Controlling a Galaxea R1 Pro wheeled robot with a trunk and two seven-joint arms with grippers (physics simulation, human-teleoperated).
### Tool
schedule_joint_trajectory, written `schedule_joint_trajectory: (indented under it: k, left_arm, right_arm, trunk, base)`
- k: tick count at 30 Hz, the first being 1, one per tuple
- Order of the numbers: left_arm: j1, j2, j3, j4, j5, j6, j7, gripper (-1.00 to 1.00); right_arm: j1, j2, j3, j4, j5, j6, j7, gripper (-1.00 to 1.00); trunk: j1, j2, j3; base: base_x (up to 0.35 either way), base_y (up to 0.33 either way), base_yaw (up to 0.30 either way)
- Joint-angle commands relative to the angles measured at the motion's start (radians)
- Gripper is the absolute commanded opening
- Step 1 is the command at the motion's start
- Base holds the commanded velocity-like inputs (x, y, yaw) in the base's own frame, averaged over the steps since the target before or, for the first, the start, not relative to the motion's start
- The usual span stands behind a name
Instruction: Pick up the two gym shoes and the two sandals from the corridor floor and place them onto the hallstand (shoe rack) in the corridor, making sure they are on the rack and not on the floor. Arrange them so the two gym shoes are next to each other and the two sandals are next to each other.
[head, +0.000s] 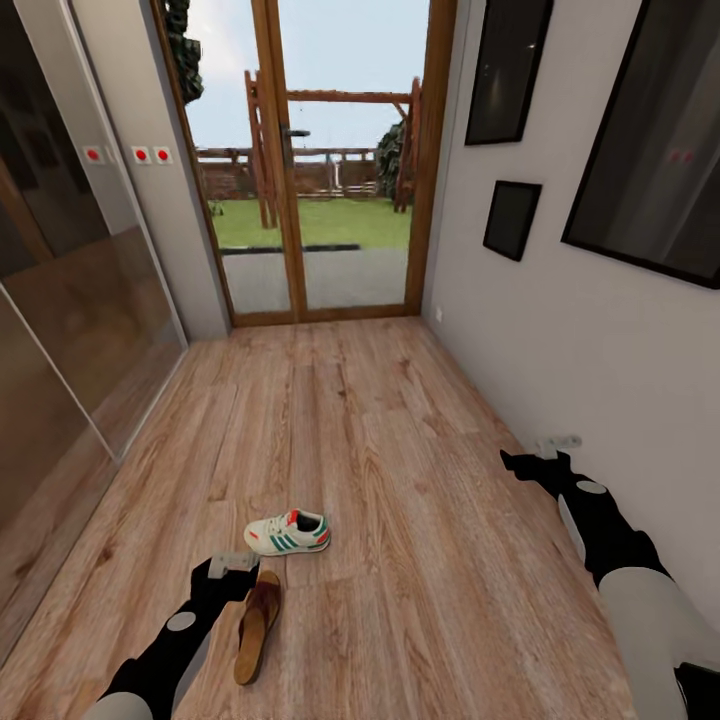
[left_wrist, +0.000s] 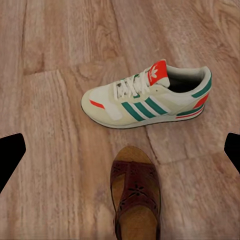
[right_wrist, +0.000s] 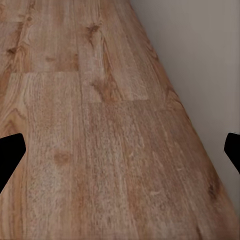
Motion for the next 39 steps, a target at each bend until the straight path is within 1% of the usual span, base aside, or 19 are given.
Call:
schedule_joint_trajectory:
  k: [1, 29, 39]
  left_arm:
    - [-0.001, -0.001, 0.008, 0.001, -0.010, -0.004, -0.005, 1.00]
    - [-0.001, -0.002, 0.007, 0.002, -0.012, -0.006, -0.004, 1.00]
    - [0.000, 0.000, 0.008, 0.002, -0.014, -0.006, -0.003, 1.00]
  right_arm:
    - [-0.001, 0.001, -0.005, -0.002, 0.010, 0.004, 0.008, 1.00]
    - [-0.001, -0.004, -0.010, -0.005, 0.010, 0.004, 0.008, 1.00]
    - [-0.001, -0.004, -0.009, -0.005, 0.010, 0.004, 0.008, 1.00]
  trunk:
    - [0.004, -0.008, -0.006]
    - [0.111, -0.204, -0.138]
    - [0.116, -0.206, -0.193]
  base:
    - [0.000, 0.000, 0.000]
    - [0.000, 0.000, 0.000]
    - [0.000, 0.000, 0.000]
